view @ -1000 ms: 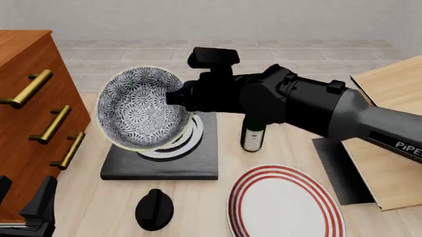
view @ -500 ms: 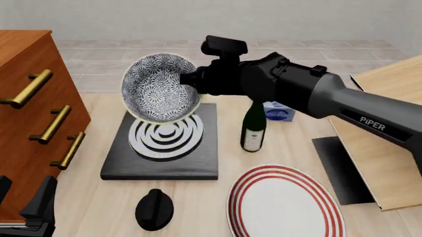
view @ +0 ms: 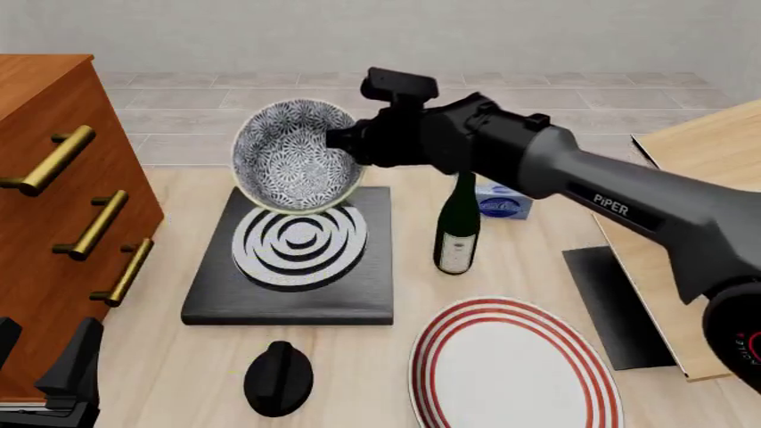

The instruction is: Put the bowl on the stove.

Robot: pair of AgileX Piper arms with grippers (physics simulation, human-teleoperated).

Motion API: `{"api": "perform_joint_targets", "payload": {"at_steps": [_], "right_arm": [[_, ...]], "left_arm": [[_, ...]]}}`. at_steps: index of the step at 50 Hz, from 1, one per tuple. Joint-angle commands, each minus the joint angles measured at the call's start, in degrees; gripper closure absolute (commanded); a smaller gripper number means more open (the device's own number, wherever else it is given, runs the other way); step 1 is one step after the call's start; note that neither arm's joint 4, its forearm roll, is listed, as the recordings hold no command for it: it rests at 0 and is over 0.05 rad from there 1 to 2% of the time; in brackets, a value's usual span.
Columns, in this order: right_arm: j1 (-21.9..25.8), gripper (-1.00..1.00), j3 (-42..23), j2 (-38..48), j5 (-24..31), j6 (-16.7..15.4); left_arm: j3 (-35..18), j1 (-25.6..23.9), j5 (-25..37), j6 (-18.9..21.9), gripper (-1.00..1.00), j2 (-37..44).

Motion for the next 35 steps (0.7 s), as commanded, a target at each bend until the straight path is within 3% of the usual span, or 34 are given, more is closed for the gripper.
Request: {"api": "perform_joint_targets", "payload": {"at_steps": [1,35], "right_arm": [[-0.3,1.00,-3.2,2.9,0.8,-0.1],[-0.9,1.00,-7.3,10.1,1.7,1.4]], "left_arm": [[0.0,0.0,0.0,0.0,-1.00,0.0],[0.0,0.0,0.0,0.0,-1.00,0.0]]}}
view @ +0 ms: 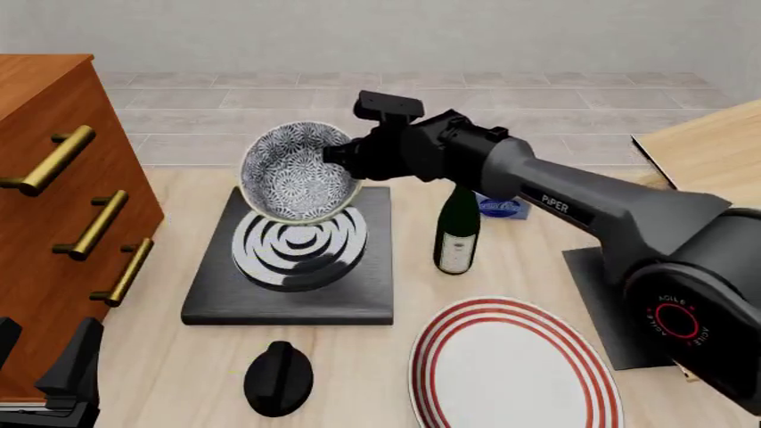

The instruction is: Put the bowl on the stove.

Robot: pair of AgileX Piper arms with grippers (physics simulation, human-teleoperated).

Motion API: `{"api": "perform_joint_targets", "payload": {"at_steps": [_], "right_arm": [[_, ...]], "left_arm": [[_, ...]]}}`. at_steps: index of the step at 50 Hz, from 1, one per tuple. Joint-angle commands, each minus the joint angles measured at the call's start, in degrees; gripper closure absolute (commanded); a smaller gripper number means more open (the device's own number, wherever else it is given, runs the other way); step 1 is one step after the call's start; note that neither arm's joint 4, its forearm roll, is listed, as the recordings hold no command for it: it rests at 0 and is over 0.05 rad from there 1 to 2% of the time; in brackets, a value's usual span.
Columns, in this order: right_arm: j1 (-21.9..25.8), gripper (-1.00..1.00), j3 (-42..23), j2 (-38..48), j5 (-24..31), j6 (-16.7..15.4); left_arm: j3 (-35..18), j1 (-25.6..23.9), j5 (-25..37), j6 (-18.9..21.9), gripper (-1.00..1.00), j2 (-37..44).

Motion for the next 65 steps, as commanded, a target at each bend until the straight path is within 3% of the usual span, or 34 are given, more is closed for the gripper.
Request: {"api": "perform_joint_targets", "payload": {"at_steps": [1,65], "right_arm": [[0.1,1.00,-1.2,1.5,-0.1,0.5],[0.9,1.00,-1.7,5.5,-0.6,1.0]], "left_arm": [[0.0,0.0,0.0,0.0,-1.00,0.0],[0.0,0.0,0.0,0.0,-1.00,0.0]]}}
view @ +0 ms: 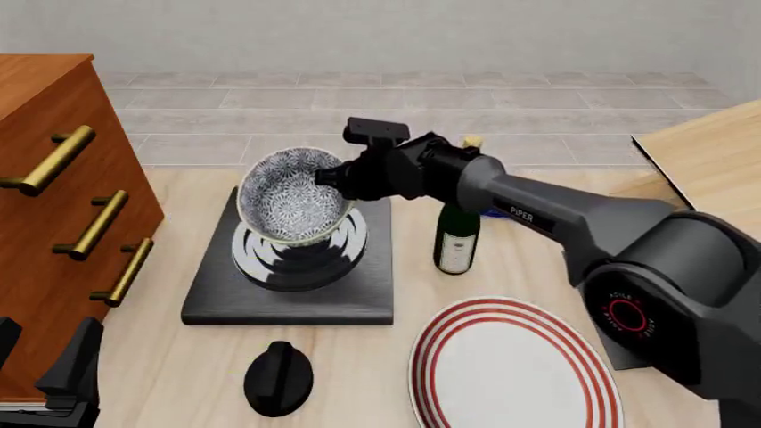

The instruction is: Put the bowl on the stove.

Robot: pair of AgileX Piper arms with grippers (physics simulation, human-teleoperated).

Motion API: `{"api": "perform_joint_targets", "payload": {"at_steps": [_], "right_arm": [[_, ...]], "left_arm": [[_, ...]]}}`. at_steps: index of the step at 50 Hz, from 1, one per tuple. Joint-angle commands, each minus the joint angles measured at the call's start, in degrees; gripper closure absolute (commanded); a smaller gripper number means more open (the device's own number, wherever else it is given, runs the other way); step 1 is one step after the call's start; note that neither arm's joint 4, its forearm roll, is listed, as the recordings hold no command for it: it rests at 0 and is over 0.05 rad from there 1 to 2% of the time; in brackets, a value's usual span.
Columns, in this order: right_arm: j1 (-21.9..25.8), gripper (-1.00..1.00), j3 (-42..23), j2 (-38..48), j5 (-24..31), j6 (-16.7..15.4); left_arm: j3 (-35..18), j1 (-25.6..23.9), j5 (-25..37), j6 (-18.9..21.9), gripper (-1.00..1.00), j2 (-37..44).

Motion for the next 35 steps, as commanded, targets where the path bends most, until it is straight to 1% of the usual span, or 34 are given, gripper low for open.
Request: {"api": "perform_joint_targets", "payload": {"at_steps": [1,13,35], "right_arm": [[0.0,1.00,0.0,0.1,-0.4,0.3],[0.1,1.00,0.2,0.6,-0.8,0.7],[0.0,1.00,-0.3,1.7,-0.7,0.6]], "left_arm": [[0.0,0.0,0.0,0.0,-1.00,0.0],[0.0,0.0,0.0,0.0,-1.00,0.0],[0.0,0.0,0.0,0.0,-1.00,0.0]]}}
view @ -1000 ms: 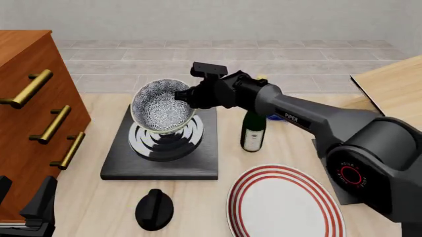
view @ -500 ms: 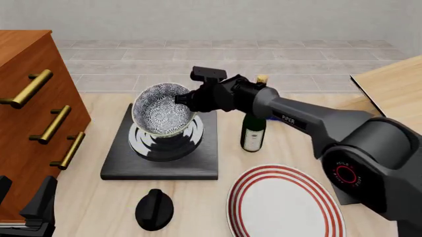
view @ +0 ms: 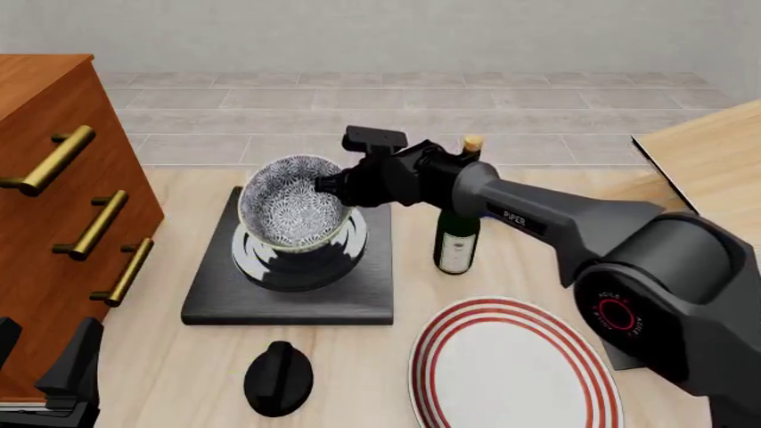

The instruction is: Put the bowl on the stove.

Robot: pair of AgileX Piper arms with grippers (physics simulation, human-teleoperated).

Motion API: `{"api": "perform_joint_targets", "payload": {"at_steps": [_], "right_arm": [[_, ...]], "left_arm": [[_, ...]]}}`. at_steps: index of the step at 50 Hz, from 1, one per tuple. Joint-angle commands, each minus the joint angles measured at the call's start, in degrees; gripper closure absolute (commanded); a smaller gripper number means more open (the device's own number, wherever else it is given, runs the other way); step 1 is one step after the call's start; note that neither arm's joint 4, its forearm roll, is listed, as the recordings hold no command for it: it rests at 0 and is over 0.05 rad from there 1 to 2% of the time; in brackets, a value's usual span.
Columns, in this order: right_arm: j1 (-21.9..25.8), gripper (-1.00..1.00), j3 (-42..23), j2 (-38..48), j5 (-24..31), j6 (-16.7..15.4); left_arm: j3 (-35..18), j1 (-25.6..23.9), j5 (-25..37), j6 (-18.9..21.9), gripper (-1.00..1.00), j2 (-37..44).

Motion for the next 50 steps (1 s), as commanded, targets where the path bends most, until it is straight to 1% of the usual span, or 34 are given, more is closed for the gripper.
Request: {"api": "perform_joint_targets", "payload": {"at_steps": [1,29,50], "right_arm": [[0.0,1.00,-0.5,0.3,-0.2,0.1],[-0.3,1.00,-1.4,1.6,0.1,0.0],[0.6,1.00,-1.6,2.7,0.0,0.8]], "left_arm": [[0.0,0.0,0.0,0.0,-1.00,0.0],[0.0,0.0,0.0,0.0,-1.00,0.0],[0.0,0.0,0.0,0.0,-1.00,0.0]]}}
